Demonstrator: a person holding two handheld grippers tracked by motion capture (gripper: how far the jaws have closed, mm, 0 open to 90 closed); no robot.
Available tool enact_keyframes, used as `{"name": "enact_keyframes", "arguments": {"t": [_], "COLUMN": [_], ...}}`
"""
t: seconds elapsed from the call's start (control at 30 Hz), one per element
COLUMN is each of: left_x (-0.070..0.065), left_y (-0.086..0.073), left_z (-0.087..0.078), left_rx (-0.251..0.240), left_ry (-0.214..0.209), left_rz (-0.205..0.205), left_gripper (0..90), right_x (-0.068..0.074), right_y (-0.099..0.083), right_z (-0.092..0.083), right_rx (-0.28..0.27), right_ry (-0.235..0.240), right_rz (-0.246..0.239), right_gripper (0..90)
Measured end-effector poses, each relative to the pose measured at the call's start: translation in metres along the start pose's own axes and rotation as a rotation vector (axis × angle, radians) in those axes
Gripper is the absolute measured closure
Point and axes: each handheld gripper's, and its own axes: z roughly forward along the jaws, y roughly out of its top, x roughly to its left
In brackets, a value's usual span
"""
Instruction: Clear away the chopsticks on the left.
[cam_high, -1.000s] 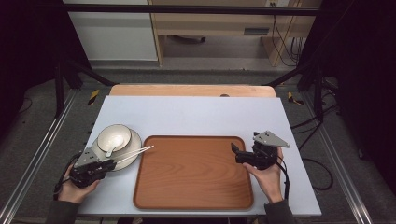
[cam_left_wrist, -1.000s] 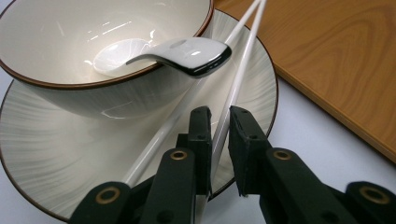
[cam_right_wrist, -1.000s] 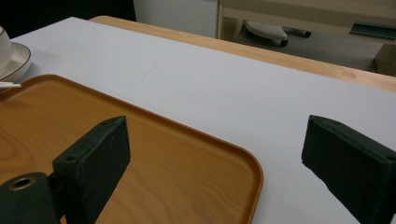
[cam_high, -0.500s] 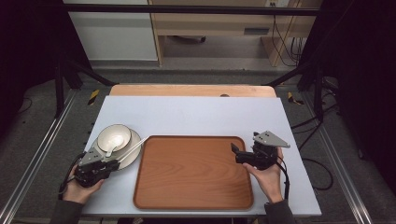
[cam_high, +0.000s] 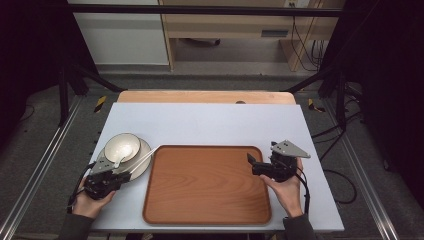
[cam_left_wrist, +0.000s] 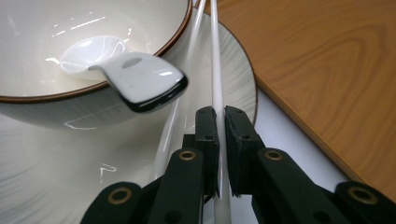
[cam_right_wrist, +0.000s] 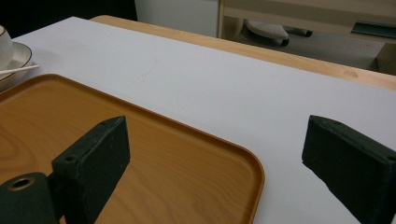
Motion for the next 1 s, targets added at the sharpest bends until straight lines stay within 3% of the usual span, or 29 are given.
{"name": "enact_keyframes", "arguments": {"t": [0.2,0.57,0.8,1.0], "left_x": [-0.01,-0.042,-0.067,-0.08], "left_y": [0.005,0.021,0.03,0.038], "left_z": [-0.006,-0.015,-0.012,-0.009], "left_rx": [-0.022,-0.108,-0.124,-0.142], "left_ry": [-0.008,0.002,0.042,0.085], "left_rz": [0.011,-0.038,-0.054,-0.086], "left_gripper": [84.1,84.1,84.1,84.1], "right_x": [-0.001,-0.003,-0.002,-0.002], "right_y": [0.0,0.001,0.001,0.001], "right_z": [-0.001,-0.004,-0.004,-0.005], "right_rx": [-0.004,-0.012,-0.01,-0.016], "right_ry": [-0.007,-0.022,-0.028,-0.022], "right_rz": [-0.002,0.007,0.004,0.014], "right_gripper": [6.8,5.3,5.3,5.7]}}
